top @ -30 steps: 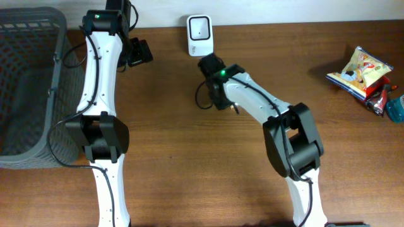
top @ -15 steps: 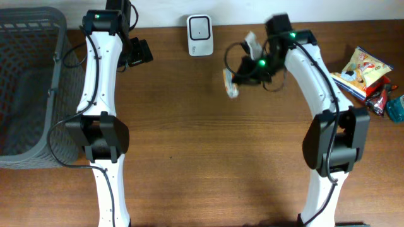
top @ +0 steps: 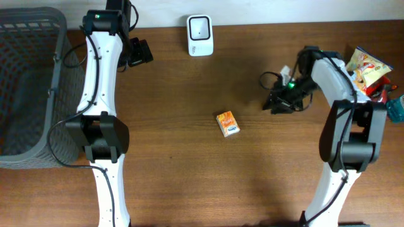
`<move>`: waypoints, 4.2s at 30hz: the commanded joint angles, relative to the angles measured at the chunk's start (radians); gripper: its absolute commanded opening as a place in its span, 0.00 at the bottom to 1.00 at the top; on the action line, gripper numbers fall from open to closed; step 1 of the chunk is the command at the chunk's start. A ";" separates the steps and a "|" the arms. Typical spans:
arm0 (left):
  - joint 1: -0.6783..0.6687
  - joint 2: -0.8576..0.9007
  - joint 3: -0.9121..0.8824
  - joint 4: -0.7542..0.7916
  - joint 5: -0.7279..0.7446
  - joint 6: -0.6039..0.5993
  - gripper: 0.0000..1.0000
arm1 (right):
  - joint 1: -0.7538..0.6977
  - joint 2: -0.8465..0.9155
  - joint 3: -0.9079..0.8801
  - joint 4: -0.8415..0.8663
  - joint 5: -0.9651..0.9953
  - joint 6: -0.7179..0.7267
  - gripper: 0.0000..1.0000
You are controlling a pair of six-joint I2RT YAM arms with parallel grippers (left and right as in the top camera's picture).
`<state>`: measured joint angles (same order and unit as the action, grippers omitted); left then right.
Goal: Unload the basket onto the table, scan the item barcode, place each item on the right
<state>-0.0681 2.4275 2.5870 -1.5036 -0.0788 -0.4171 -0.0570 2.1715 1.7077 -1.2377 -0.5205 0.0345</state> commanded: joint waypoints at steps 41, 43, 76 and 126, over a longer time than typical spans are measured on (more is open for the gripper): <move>-0.001 0.010 -0.001 -0.001 0.007 -0.016 0.99 | 0.418 -0.053 0.100 0.186 -0.114 0.098 0.04; -0.001 0.010 -0.001 -0.001 0.007 -0.016 0.99 | 0.389 -0.045 0.081 0.192 -0.259 0.068 0.04; -0.001 0.010 -0.001 -0.001 0.007 -0.016 0.99 | 0.407 -0.037 -0.150 0.284 0.109 0.099 0.42; -0.001 0.010 -0.001 -0.001 0.007 -0.016 0.99 | 0.155 -0.039 -0.026 1.025 -0.436 0.476 0.04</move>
<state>-0.0681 2.4275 2.5870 -1.5028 -0.0784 -0.4206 0.0616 2.1384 1.5784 -0.1364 -1.2602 0.4026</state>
